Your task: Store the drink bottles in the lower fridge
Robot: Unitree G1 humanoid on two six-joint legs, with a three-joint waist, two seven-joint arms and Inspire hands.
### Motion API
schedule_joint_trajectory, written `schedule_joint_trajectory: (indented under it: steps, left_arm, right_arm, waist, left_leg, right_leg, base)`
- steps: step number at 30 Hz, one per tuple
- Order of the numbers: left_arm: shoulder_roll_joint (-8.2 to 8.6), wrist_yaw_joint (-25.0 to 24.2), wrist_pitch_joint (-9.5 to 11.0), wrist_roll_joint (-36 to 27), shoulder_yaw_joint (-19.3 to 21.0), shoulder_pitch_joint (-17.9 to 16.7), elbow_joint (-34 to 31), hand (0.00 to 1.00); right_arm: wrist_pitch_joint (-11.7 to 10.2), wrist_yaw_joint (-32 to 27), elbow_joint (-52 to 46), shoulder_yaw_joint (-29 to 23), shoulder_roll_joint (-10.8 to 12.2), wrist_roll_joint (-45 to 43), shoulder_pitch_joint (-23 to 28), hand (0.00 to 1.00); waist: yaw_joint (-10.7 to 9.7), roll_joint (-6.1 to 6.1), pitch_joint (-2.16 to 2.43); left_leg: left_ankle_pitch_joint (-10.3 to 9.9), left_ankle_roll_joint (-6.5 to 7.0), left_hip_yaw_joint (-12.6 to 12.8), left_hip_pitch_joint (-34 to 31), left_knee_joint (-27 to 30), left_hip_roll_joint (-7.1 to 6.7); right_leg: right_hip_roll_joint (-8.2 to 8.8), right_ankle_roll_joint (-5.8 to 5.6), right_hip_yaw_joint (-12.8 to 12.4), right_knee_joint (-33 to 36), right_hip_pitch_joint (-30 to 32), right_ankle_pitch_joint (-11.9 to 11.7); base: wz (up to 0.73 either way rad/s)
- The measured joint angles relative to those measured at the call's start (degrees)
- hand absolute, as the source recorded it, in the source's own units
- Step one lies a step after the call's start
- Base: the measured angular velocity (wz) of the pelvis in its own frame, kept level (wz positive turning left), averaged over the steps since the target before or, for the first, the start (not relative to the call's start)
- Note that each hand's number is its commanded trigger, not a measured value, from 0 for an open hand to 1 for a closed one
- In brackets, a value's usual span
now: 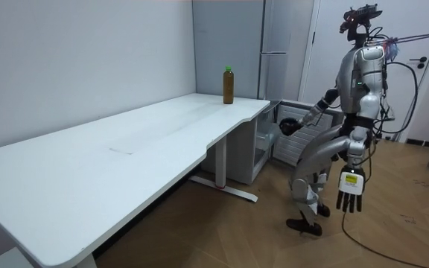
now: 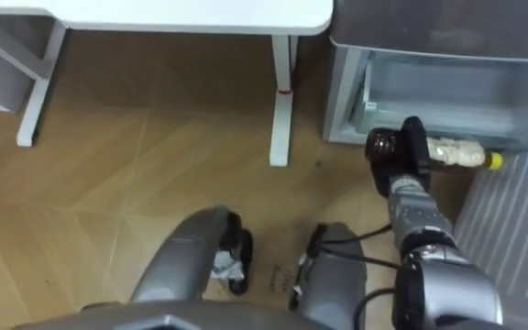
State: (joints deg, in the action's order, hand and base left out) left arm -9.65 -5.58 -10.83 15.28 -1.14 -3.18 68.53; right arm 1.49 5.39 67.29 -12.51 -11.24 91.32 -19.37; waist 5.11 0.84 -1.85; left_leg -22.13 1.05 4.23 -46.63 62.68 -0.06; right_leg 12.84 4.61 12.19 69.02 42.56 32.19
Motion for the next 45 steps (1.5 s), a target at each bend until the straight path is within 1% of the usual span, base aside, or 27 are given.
schedule_joint_trajectory:
  steps: [1,3,6,8,9,11,13,14,15,18,22,23,25,28,31,32,33,37,40,42,45]
  left_arm:
    - [-0.10,-0.03,0.01,-0.09,-0.45,0.25,0.01,0.00]
    - [-0.41,-0.02,0.01,-0.16,-1.58,0.27,-0.29,0.00]
    - [-1.28,-0.02,0.00,-0.10,-3.21,0.25,-1.17,0.00]
    - [-2.35,0.00,0.00,-0.13,-4.04,0.13,-1.60,0.00]
    - [-2.64,0.01,-0.01,-0.12,-4.37,0.08,-1.71,0.00]
    - [-3.38,0.24,-0.01,-0.24,-4.79,0.07,-2.27,0.00]
    - [-3.61,0.41,0.29,-0.88,-4.77,0.23,-2.35,0.00]
    - [-3.70,0.43,0.60,-1.10,-4.75,0.45,-2.11,0.00]
    - [-3.77,0.47,0.94,-1.17,-4.75,0.46,-2.08,0.00]
    - [-3.81,0.53,1.48,-1.36,-4.76,0.61,-1.59,0.00]
    - [-3.86,0.48,1.51,-2.02,-4.76,0.74,-1.70,0.00]
    - [-3.89,0.47,1.51,-2.21,-4.77,0.70,-1.72,0.00]
    - [-3.91,0.46,1.51,-2.20,-4.77,0.66,-1.87,0.00]
    - [-3.91,0.45,1.50,-2.22,-4.77,0.66,-2.18,0.00]
    - [-3.92,0.56,1.50,-2.51,-4.97,0.50,-2.74,0.00]
    - [-4.03,0.97,1.47,-3.22,-5.91,0.42,-3.19,0.00]
    - [-4.03,1.14,1.47,-3.47,-6.00,0.35,-3.48,0.00]
    - [-4.06,1.61,1.47,-4.60,-6.06,0.12,-4.82,0.00]
    - [-4.16,1.66,1.46,-7.19,-6.17,-0.11,-5.62,0.00]
    - [-4.68,1.71,1.47,-9.66,-6.77,-1.43,-6.92,0.00]
    - [-4.81,1.71,1.38,-10.20,-7.21,-1.83,-6.77,0.00]
  right_arm:
    - [0.00,0.51,0.00,0.01,-0.30,0.02,-0.10,1.00]
    - [0.00,0.90,0.00,0.03,-0.80,0.12,-0.23,1.00]
    - [0.09,1.01,0.23,0.20,-2.16,-0.79,-0.95,1.00]
    - [0.53,1.00,0.81,0.21,-3.23,-2.33,-2.34,1.00]
    - [0.59,1.00,1.14,0.37,-3.44,-2.64,-2.70,1.00]
    - [0.97,1.00,1.97,1.87,-4.62,-3.85,-4.46,1.00]
    - [1.13,0.95,1.90,2.56,-5.36,-4.74,-6.00,1.00]
    - [1.12,0.53,1.63,2.61,-5.73,-4.78,-7.57,1.00]
    - [1.11,-0.02,1.40,2.62,-6.14,-4.63,-9.43,1.00]
    - [0.94,-0.54,1.28,2.64,-7.55,-4.31,-13.64,1.00]
    - [0.30,-1.14,-3.27,2.78,-9.16,-4.18,-15.29,1.00]
    - [-0.13,-1.27,-5.25,2.79,-9.32,-4.17,-15.39,1.00]
    - [-0.40,-1.99,-6.20,2.82,-9.35,-4.17,-15.38,1.00]
    - [-0.36,-2.92,-6.45,2.82,-9.34,-4.19,-15.39,1.00]
    - [-0.53,-3.40,-7.83,2.90,-9.35,-5.97,-15.40,1.00]
    - [-0.60,-3.42,-8.36,2.99,-9.35,-6.52,-15.40,1.00]
    - [-0.61,-3.46,-8.55,3.08,-9.34,-6.61,-15.39,1.00]
    - [-0.62,-3.92,-8.57,4.31,-9.34,-7.41,-15.39,1.00]
    - [-0.56,-3.96,-8.56,4.67,-9.33,-7.30,-15.39,1.00]
    - [-0.54,-3.96,-8.56,5.01,-9.33,-6.98,-15.39,1.00]
    - [-0.54,-3.96,-8.54,5.09,-9.33,-6.62,-15.39,1.00]
  waist:
    - [-0.01,0.00,0.01]
    - [-0.01,-0.16,0.04]
    - [0.07,-0.41,0.01]
    - [0.08,-0.45,-0.02]
    - [0.14,-0.47,-0.02]
    - [0.17,-0.54,-0.07]
    - [0.28,-0.63,-0.08]
    - [0.35,-0.73,-0.12]
    - [0.38,-1.06,-0.11]
    - [0.84,-1.14,-0.13]
    - [1.49,-1.32,-0.15]
    - [1.48,-1.34,-0.15]
    - [1.43,-1.44,-0.14]
    - [1.42,-1.44,-0.14]
    - [1.20,-1.45,-0.13]
    - [1.15,-1.45,-0.12]
    - [1.15,-1.45,-0.12]
    - [1.05,-1.45,-0.12]
    - [1.22,-1.44,-0.12]
    - [1.37,-1.42,-0.11]
    - [1.30,-1.43,-0.11]
  left_leg:
    - [-0.19,-0.14,0.11,-1.15,0.97,0.58]
    - [-0.33,-0.25,0.34,-2.69,2.05,1.33]
    - [-0.30,-0.34,0.35,-5.39,3.48,1.54]
    - [-0.39,-0.41,0.34,-7.39,4.77,1.86]
    - [-0.44,-0.45,0.35,-7.76,5.02,2.01]
    - [-0.60,-0.55,0.47,-9.21,5.96,2.45]
    - [-0.67,-0.59,0.71,-10.47,6.58,2.56]
    - [-0.77,-0.63,0.91,-11.28,7.16,2.68]
    - [-0.84,-0.62,1.27,-11.84,7.54,2.75]
    - [-1.41,-0.71,1.45,-12.23,8.65,3.05]
    - [-1.68,-0.72,1.54,-12.60,8.81,3.33]
    - [-1.70,-0.69,1.54,-12.67,8.81,3.33]
    - [-1.84,-0.67,1.56,-12.73,8.82,3.33]
    - [-2.10,-0.51,1.58,-12.91,8.98,3.38]
    - [-2.37,-0.40,1.76,-12.99,9.04,3.43]
    - [-2.45,-0.36,1.83,-13.04,9.09,3.49]
    - [-2.47,-0.35,1.86,-13.08,9.12,3.54]
    - [-2.68,-0.27,1.93,-13.16,9.25,3.76]
    - [-2.71,-0.25,1.88,-13.19,9.28,3.84]
    - [-2.99,-0.24,1.92,-13.22,9.65,4.45]
    - [-3.04,-0.24,1.86,-13.24,9.81,4.33]
  right_leg:
    - [-0.04,0.43,0.30,0.83,0.87,0.21]
    - [-0.11,0.80,0.35,1.90,2.34,0.41]
    - [0.04,1.18,0.32,3.61,5.12,0.67]
    - [0.04,1.58,0.32,4.92,7.12,0.88]
    - [0.02,1.71,0.37,5.09,7.46,0.94]
    - [0.00,2.06,0.47,6.01,8.82,1.14]
    - [0.00,2.16,0.37,6.69,10.12,1.25]
    - [0.06,2.34,0.24,7.30,11.07,1.34]
    - [0.07,2.25,-0.22,8.02,11.98,1.40]
    - [0.03,2.43,-0.40,9.05,12.47,1.93]
    - [0.07,2.52,-0.13,9.17,12.53,2.33]
    - [0.07,2.55,-0.09,9.17,12.48,2.33]
    - [0.17,2.62,0.04,9.16,12.38,2.38]
    - [0.25,2.70,0.18,9.15,12.39,2.61]
    - [0.49,2.76,0.34,9.16,12.37,2.93]
    - [0.53,2.73,0.40,9.15,12.37,3.02]
    - [0.54,2.72,0.43,9.15,12.37,3.07]
    - [0.49,2.73,0.53,9.14,12.39,3.16]
    - [0.47,2.71,0.55,9.14,12.39,3.18]
    - [0.09,2.77,0.59,9.18,12.38,3.21]
    - [0.21,2.78,0.63,9.38,12.35,3.28]
  base:
    - [0.00]
    - [0.00]
    - [0.03]
    - [0.00]
    - [-0.04]
    - [0.00]
    - [0.00]
    - [-0.05]
    - [-0.05]
    - [-0.02]
    - [0.05]
    - [0.11]
    - [0.07]
    - [0.00]
    - [0.01]
    - [0.03]
    - [0.03]
    - [0.00]
    - [0.00]
    - [-0.06]
    - [-0.01]
